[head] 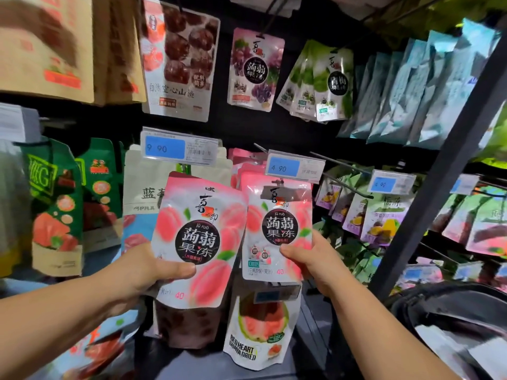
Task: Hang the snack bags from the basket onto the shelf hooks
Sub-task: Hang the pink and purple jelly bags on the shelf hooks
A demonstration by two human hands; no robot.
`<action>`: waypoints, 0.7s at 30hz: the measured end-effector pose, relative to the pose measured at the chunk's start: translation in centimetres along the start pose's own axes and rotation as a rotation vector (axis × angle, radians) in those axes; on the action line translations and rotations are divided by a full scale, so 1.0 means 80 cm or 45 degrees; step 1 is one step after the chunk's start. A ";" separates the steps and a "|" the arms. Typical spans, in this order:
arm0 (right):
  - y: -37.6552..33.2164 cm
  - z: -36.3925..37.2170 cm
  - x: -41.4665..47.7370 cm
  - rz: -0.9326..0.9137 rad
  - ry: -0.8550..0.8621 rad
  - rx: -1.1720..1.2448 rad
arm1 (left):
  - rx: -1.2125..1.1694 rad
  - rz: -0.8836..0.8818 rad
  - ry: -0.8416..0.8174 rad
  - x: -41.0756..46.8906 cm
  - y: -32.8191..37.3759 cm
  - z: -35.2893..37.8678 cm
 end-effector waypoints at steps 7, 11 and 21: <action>0.008 0.014 0.003 -0.033 0.072 -0.215 | -0.060 -0.046 -0.045 0.010 -0.004 0.025; 0.005 0.007 -0.003 -0.113 0.146 -0.545 | -0.100 -0.062 -0.088 0.011 -0.002 0.052; -0.040 0.014 -0.059 -0.461 0.174 -0.418 | -0.149 -0.068 -0.114 0.016 -0.005 0.107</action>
Point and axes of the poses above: each hand's wrist, its own x-axis towards the middle knuckle, its own z-axis out of the palm, y = z × x, the point moved 7 cm from there along x, towards the middle knuckle, and after that the axes turned 9 degrees about y, right-handed, at the moved point
